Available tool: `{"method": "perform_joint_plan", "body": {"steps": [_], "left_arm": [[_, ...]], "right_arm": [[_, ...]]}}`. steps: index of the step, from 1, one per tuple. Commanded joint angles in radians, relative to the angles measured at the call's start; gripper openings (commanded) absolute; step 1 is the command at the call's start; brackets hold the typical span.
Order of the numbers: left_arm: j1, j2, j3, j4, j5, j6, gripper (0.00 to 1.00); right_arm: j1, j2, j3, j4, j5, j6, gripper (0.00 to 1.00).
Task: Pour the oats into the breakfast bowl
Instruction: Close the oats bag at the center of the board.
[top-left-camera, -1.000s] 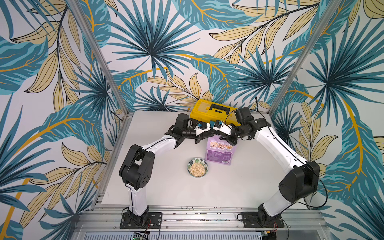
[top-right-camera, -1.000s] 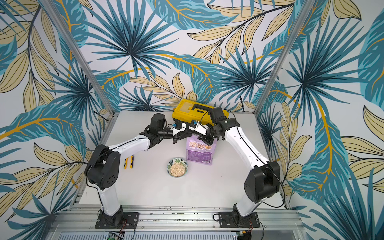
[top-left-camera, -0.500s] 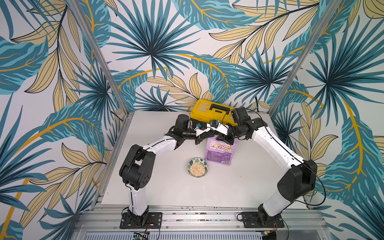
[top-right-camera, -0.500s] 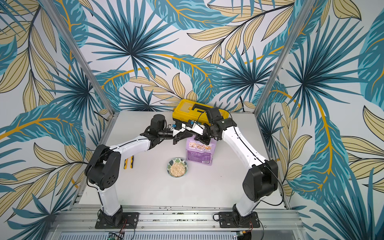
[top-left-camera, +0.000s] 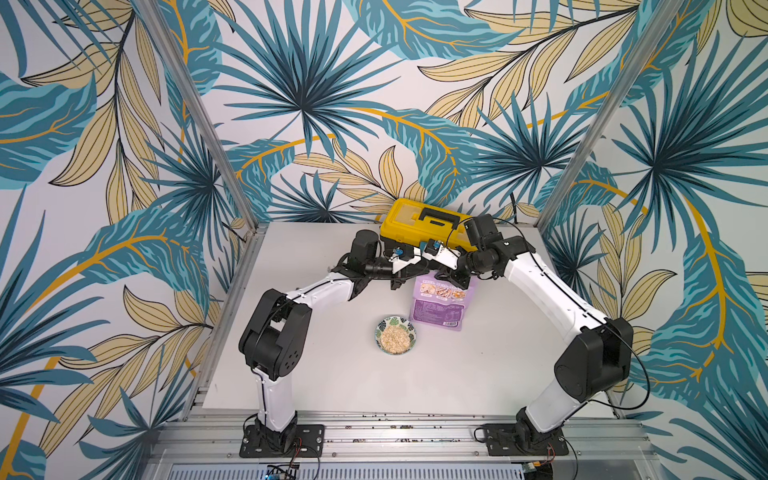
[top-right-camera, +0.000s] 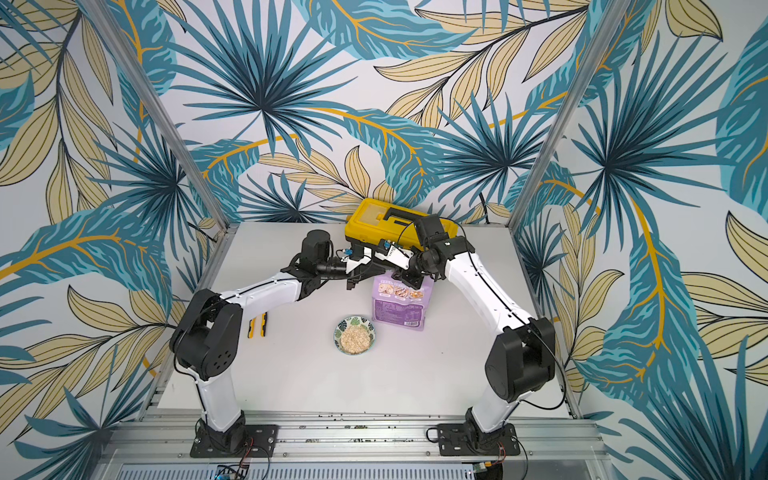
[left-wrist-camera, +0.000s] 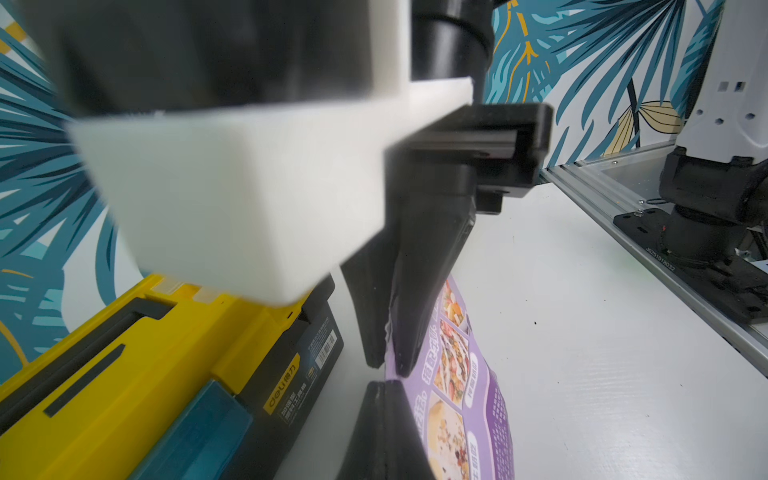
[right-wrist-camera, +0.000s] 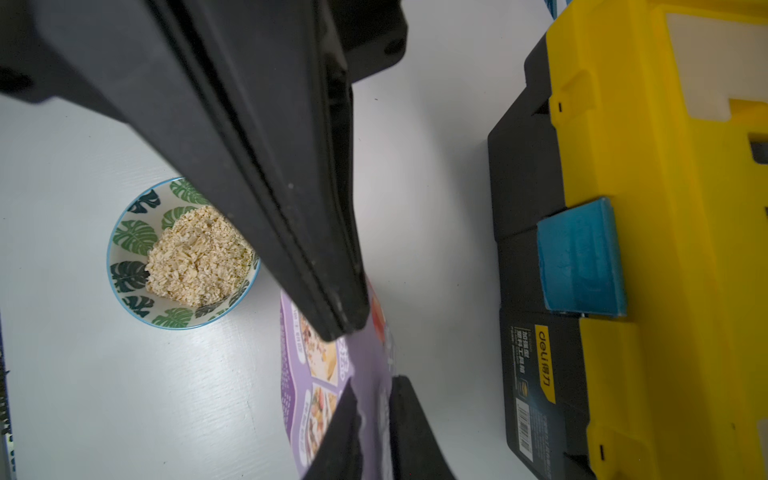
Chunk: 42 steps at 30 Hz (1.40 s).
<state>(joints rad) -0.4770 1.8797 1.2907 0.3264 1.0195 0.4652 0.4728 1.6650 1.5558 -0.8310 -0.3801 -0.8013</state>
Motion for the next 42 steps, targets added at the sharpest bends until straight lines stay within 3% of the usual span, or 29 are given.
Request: {"method": "perform_joint_plan", "body": {"steps": [1,3,5,7,9,12,15,17,20,22,24,27,31,33,35,37,39,42], "left_arm": [[0.002,-0.017,-0.011,0.020,0.011,0.009,0.00],[0.003,-0.018,-0.010,0.019,0.009,0.010,0.00],[0.003,-0.019,-0.011,0.018,0.008,0.012,0.00],[0.005,-0.020,-0.010,0.015,0.008,0.015,0.00],[0.003,-0.021,-0.011,0.013,0.006,0.016,0.00],[0.004,-0.022,-0.011,0.009,0.005,0.019,0.00],[0.005,-0.022,-0.011,0.008,0.001,0.018,0.00],[0.006,-0.022,-0.012,0.004,0.001,0.020,0.00],[0.005,-0.025,-0.011,-0.004,-0.003,0.028,0.00],[0.005,-0.026,-0.011,-0.006,-0.005,0.031,0.00],[0.006,-0.028,-0.009,-0.011,-0.005,0.035,0.00],[0.006,-0.029,-0.004,-0.026,-0.007,0.046,0.00],[0.006,-0.032,0.002,-0.049,-0.009,0.063,0.00],[0.005,-0.032,0.000,-0.052,-0.011,0.065,0.00],[0.006,-0.031,0.001,-0.052,-0.011,0.066,0.00],[0.007,-0.031,0.002,-0.052,-0.011,0.067,0.00],[0.006,-0.031,0.002,-0.051,-0.011,0.067,0.00],[0.007,-0.031,0.002,-0.052,-0.011,0.067,0.00]], "right_arm": [[-0.018,-0.030,-0.022,-0.041,0.037,0.001,0.00],[-0.021,-0.037,-0.024,-0.040,0.042,0.002,0.00],[-0.028,-0.049,-0.032,-0.033,0.054,0.007,0.22],[-0.037,-0.059,-0.037,-0.034,0.058,0.004,0.27],[-0.041,-0.067,-0.038,-0.041,0.058,0.002,0.21],[-0.042,-0.072,-0.039,-0.055,0.057,-0.001,0.00],[-0.044,-0.081,-0.052,-0.051,0.064,0.003,0.03],[-0.049,-0.087,-0.063,-0.046,0.082,0.007,0.19],[-0.058,-0.095,-0.071,-0.044,0.086,0.008,0.22],[-0.063,-0.096,-0.072,-0.048,0.091,0.008,0.15],[-0.067,-0.094,-0.072,-0.054,0.097,0.007,0.00],[-0.072,-0.099,-0.078,-0.056,0.103,0.009,0.00],[-0.087,-0.116,-0.093,-0.046,0.113,0.014,0.20],[-0.093,-0.120,-0.096,-0.057,0.110,0.014,0.15],[-0.096,-0.122,-0.100,-0.066,0.112,0.020,0.00],[-0.098,-0.124,-0.102,-0.067,0.116,0.024,0.00],[-0.100,-0.130,-0.109,-0.059,0.132,0.031,0.18],[-0.106,-0.141,-0.118,-0.061,0.139,0.030,0.22]]}}
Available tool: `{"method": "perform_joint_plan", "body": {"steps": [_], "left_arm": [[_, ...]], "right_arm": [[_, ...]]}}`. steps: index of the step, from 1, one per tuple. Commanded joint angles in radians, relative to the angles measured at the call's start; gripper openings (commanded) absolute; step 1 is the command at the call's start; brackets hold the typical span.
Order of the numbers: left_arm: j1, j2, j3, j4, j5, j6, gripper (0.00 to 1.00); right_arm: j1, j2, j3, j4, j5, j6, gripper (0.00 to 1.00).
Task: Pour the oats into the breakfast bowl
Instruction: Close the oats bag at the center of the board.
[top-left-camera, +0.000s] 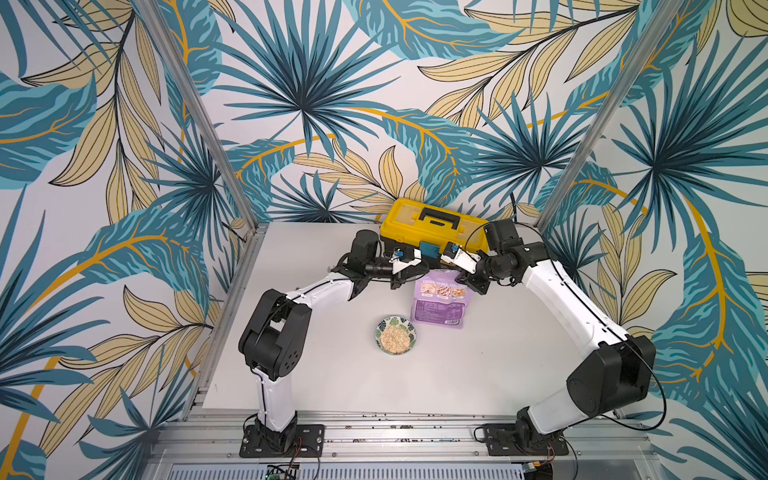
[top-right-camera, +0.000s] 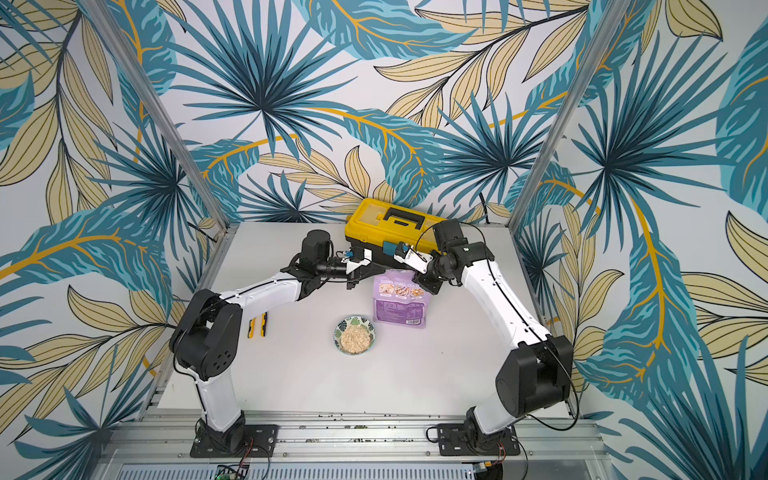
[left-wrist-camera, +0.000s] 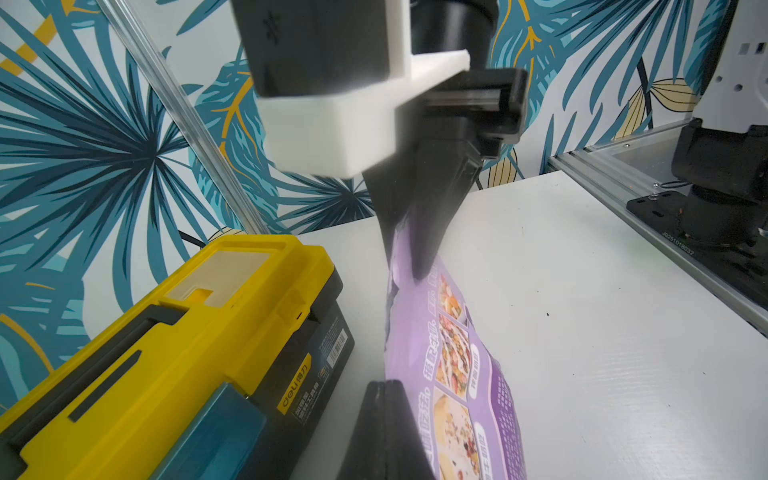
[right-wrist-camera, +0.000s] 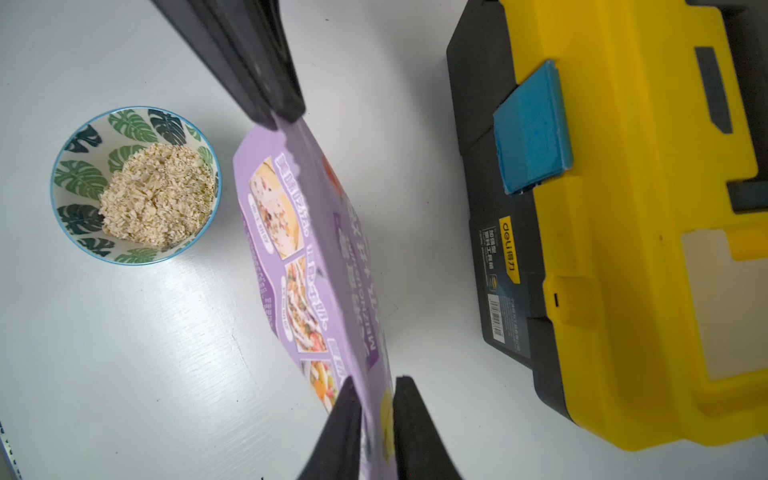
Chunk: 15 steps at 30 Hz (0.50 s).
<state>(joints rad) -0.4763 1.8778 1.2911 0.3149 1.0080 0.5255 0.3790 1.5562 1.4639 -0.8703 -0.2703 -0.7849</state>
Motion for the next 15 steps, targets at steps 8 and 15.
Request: {"method": "perform_joint_plan", "body": {"steps": [8,15], "left_arm": [[0.007,-0.029,0.003,-0.056,-0.002,0.017,0.00],[0.008,-0.030,0.005,-0.070,-0.008,0.027,0.00]], "right_arm": [[-0.029,-0.058,-0.052,-0.011,0.041,0.010,0.18],[-0.046,-0.072,-0.054,-0.031,0.036,0.005,0.00]]}}
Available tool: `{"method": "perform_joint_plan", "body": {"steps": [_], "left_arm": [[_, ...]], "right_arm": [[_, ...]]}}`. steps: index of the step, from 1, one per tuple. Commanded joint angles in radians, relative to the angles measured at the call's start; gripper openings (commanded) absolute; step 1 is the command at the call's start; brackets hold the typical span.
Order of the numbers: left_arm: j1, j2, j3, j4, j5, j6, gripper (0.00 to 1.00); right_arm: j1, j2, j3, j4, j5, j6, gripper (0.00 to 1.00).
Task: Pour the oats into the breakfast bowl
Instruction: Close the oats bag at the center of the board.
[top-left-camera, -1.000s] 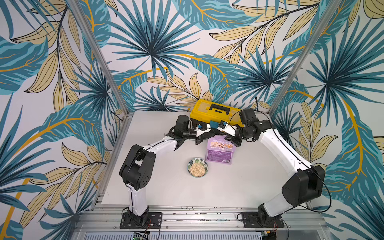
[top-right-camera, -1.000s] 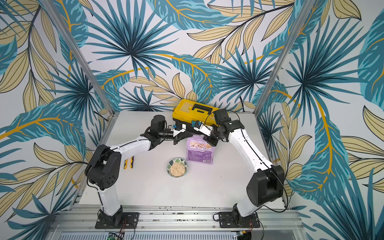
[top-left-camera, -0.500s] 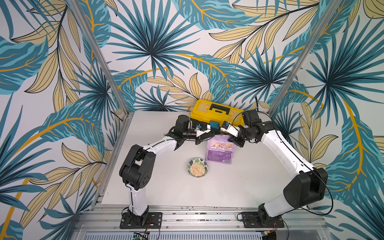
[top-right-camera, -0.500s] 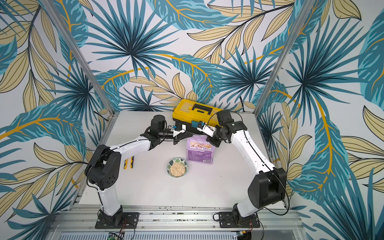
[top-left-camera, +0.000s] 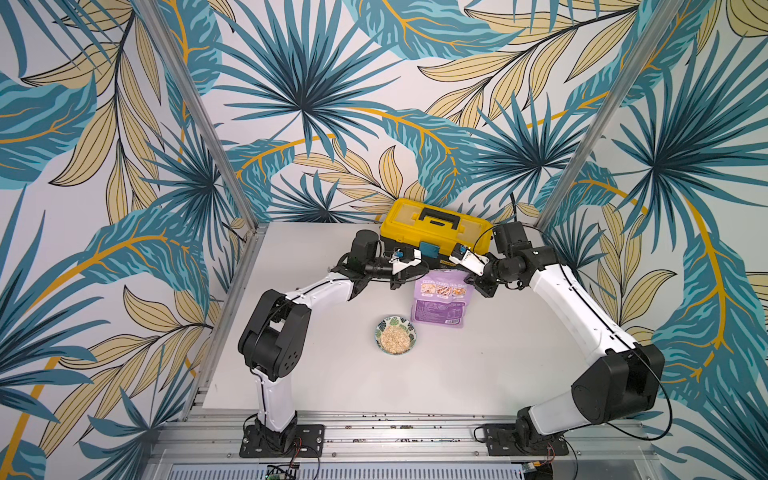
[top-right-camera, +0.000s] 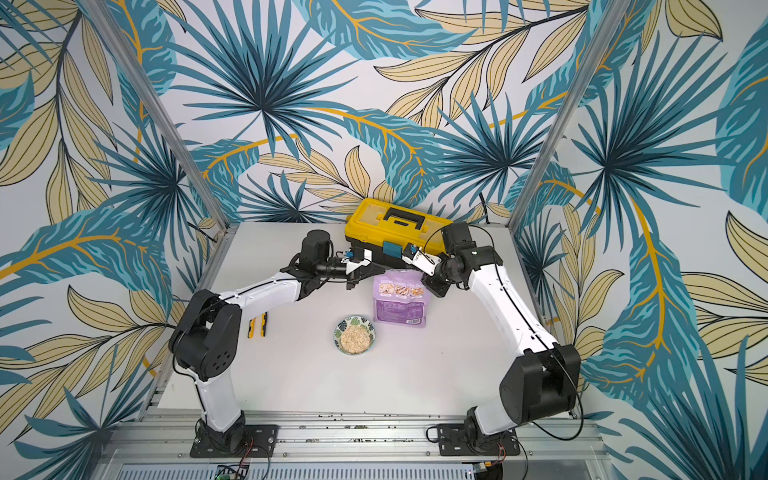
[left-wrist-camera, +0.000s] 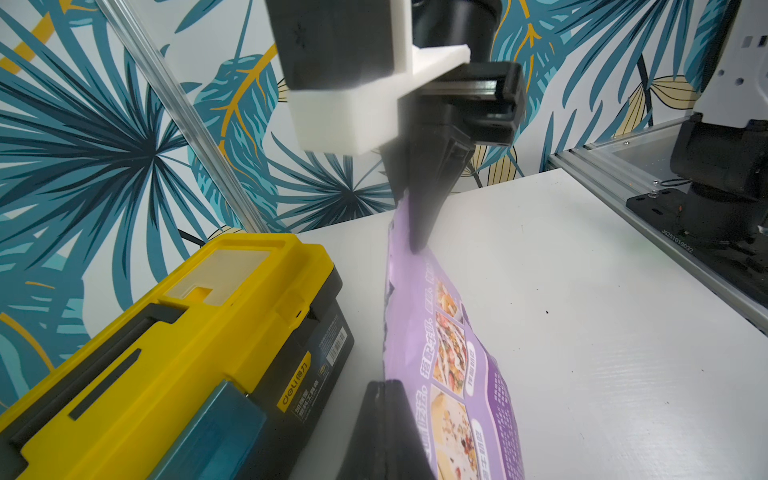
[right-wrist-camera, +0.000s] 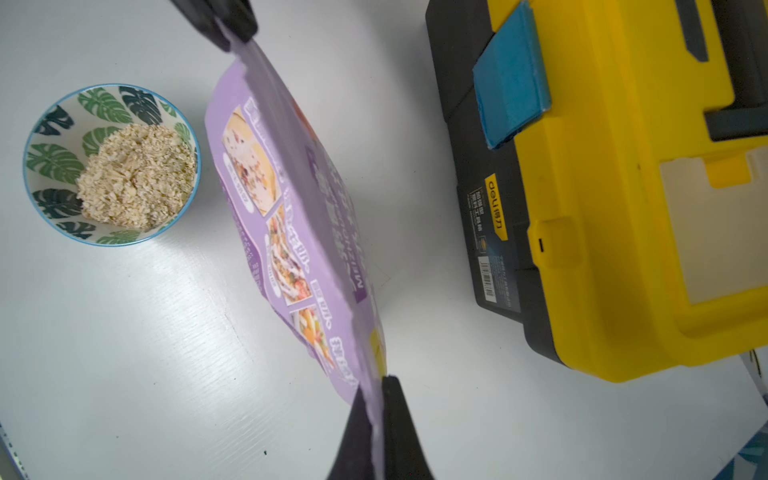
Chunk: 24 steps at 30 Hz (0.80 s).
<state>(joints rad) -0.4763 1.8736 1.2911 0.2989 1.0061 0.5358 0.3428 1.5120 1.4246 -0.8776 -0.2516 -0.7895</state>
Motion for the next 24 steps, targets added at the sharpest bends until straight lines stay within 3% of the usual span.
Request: {"method": "perform_joint_plan", "body": {"steps": [1,3,6,11,13,19,24], "left_arm": [[0.007,-0.025,0.006,-0.059,-0.009,0.022,0.00],[0.008,-0.023,0.010,-0.070,-0.022,0.030,0.03],[0.007,-0.013,0.017,-0.087,-0.029,0.038,0.19],[0.006,0.015,0.039,-0.108,-0.020,0.042,0.26],[0.004,0.025,0.052,-0.122,-0.017,0.045,0.22],[-0.001,0.032,0.071,-0.136,-0.007,0.052,0.00],[-0.005,0.026,0.070,-0.157,-0.012,0.070,0.00]], "right_arm": [[-0.009,-0.030,-0.015,-0.025,0.017,0.009,0.00],[-0.010,-0.033,-0.016,-0.019,0.012,0.011,0.00],[-0.009,-0.043,-0.016,-0.011,-0.004,0.008,0.00],[-0.010,-0.063,-0.031,0.007,-0.013,-0.002,0.00],[-0.010,-0.066,-0.032,0.009,-0.018,-0.004,0.00],[-0.010,-0.065,-0.034,0.014,-0.018,0.002,0.02],[-0.005,-0.055,-0.017,0.029,-0.061,0.008,0.32]]}}
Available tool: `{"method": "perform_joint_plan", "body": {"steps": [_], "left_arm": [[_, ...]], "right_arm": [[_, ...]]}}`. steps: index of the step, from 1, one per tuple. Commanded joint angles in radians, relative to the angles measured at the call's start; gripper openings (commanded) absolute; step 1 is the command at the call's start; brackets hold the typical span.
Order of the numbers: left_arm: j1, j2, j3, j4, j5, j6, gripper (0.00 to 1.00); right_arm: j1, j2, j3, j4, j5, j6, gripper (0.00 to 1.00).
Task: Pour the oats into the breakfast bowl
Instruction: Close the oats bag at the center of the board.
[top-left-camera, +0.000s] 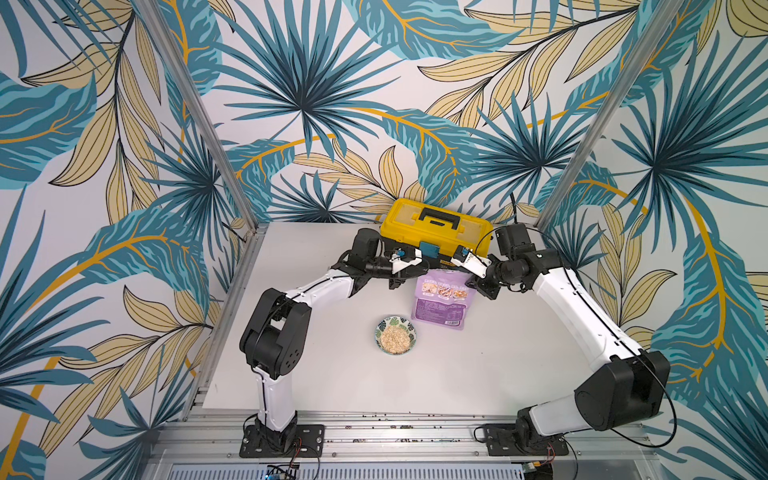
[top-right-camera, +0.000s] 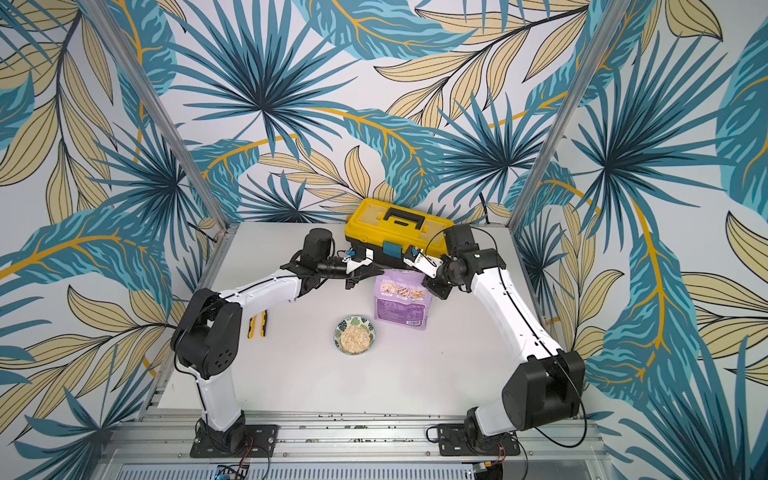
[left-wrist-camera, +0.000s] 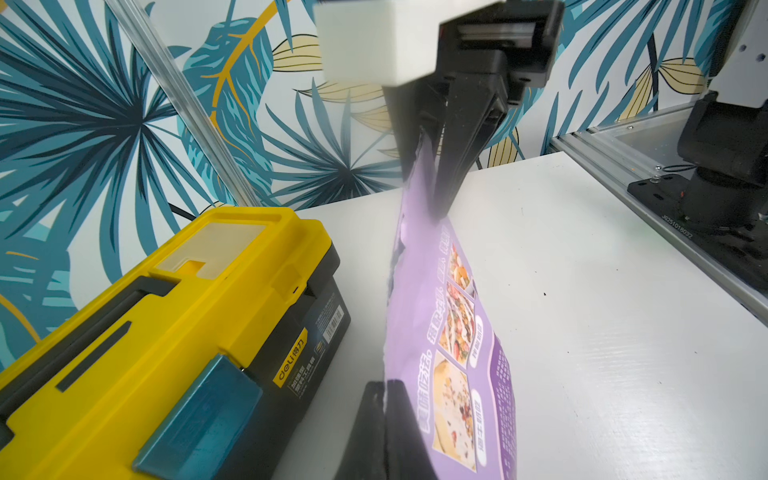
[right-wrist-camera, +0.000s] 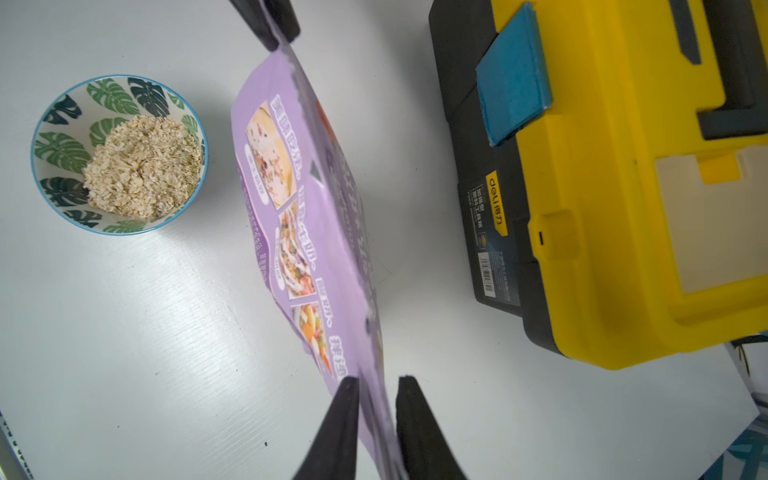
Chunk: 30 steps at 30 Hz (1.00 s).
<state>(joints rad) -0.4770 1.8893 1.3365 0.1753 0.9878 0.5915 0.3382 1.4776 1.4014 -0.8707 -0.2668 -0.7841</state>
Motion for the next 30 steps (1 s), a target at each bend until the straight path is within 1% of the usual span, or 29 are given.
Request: {"method": "perform_joint_plan", "body": {"steps": [1,3,5,9,10,11,12,14,15,18,19,21,23,24,28,30], "left_arm": [[-0.006,0.009,0.024,-0.031,0.009,0.013,0.00],[-0.011,0.003,0.023,-0.025,0.009,0.014,0.00],[-0.017,0.000,0.024,-0.018,0.005,0.014,0.00],[-0.023,-0.005,0.024,-0.008,0.003,0.010,0.00],[-0.023,-0.006,0.024,-0.008,0.002,0.010,0.00],[-0.023,-0.007,0.023,-0.007,0.002,0.010,0.00],[-0.023,-0.008,0.022,-0.007,0.001,0.009,0.00],[-0.022,-0.010,0.021,-0.007,-0.001,0.008,0.00],[-0.024,-0.010,0.019,-0.005,-0.001,0.008,0.00],[-0.025,-0.009,0.016,-0.002,-0.004,0.008,0.00],[-0.024,-0.010,0.016,-0.002,-0.005,0.008,0.00],[-0.023,-0.011,0.015,-0.003,-0.006,0.008,0.00],[-0.023,-0.013,0.012,-0.006,-0.007,0.010,0.00],[-0.023,-0.015,0.012,-0.009,-0.008,0.012,0.00],[-0.024,-0.022,0.007,-0.019,-0.015,0.025,0.00],[-0.022,-0.026,0.006,-0.029,-0.016,0.034,0.00]], "right_arm": [[0.004,-0.011,0.016,0.024,-0.066,0.006,0.35],[0.023,0.012,0.037,0.028,-0.086,0.009,0.39],[0.046,0.039,0.053,0.040,-0.079,0.009,0.41],[0.078,0.111,0.106,0.029,-0.075,0.002,0.41],[0.081,0.125,0.120,0.025,-0.074,0.002,0.39],[0.083,0.136,0.129,0.020,-0.076,-0.002,0.34],[0.084,0.145,0.138,0.014,-0.077,-0.005,0.26],[0.085,0.153,0.141,0.004,-0.070,-0.009,0.03],[0.084,0.150,0.137,0.003,-0.061,-0.013,0.00],[0.081,0.126,0.110,0.022,-0.030,-0.014,0.00],[0.078,0.116,0.100,0.028,-0.021,-0.014,0.03],[0.068,0.098,0.081,0.039,-0.008,-0.012,0.16],[0.055,0.083,0.071,0.032,-0.005,-0.012,0.24],[0.050,0.079,0.068,0.030,-0.004,-0.012,0.26],[0.032,0.062,0.046,0.015,0.015,-0.012,0.32],[0.019,0.056,0.036,0.003,0.024,-0.011,0.30]]}}
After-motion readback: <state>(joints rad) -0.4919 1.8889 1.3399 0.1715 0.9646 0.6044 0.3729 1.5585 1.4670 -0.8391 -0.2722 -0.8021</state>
